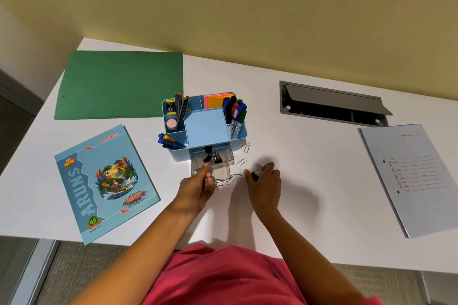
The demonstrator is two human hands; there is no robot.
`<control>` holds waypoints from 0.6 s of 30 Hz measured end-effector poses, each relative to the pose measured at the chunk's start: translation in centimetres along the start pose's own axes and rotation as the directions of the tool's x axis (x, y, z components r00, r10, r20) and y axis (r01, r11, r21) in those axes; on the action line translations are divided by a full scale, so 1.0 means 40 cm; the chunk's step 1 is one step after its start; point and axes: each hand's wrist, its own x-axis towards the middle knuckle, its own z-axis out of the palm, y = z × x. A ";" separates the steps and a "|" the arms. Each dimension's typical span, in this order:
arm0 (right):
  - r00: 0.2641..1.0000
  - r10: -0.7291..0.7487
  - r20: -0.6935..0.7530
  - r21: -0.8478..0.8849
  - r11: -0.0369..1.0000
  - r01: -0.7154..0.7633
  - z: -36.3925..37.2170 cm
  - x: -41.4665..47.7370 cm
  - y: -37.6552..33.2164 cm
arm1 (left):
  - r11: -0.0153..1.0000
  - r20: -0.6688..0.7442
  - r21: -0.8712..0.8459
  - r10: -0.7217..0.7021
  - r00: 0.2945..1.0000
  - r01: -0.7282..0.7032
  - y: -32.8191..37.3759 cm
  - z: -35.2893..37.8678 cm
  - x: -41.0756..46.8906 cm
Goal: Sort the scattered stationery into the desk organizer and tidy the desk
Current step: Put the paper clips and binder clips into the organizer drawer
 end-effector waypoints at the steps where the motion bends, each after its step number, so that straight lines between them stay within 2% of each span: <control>1: 1.000 0.007 0.003 -0.016 1.000 -0.007 0.004 0.000 0.001 | 1.000 0.001 -0.009 -0.007 1.000 0.007 0.001 0.001 0.000; 6: 0.998 -0.064 0.025 -0.003 0.998 0.065 0.007 0.008 0.006 | 0.999 0.009 -0.034 -0.014 1.000 0.014 0.002 -0.001 -0.002; 10: 0.984 -0.173 -0.042 0.255 0.951 0.178 -0.026 0.007 -0.017 | 1.000 0.024 -0.016 -0.022 0.999 0.022 0.004 -0.009 -0.006; 13: 0.916 -0.368 -0.159 0.315 0.861 0.400 -0.050 -0.001 -0.064 | 0.999 0.028 -0.028 -0.039 0.999 0.039 0.008 -0.013 -0.009; 18: 0.785 -0.596 -0.171 0.173 0.766 0.619 -0.045 -0.023 -0.147 | 0.995 0.026 -0.068 -0.072 0.997 0.074 0.014 -0.019 -0.015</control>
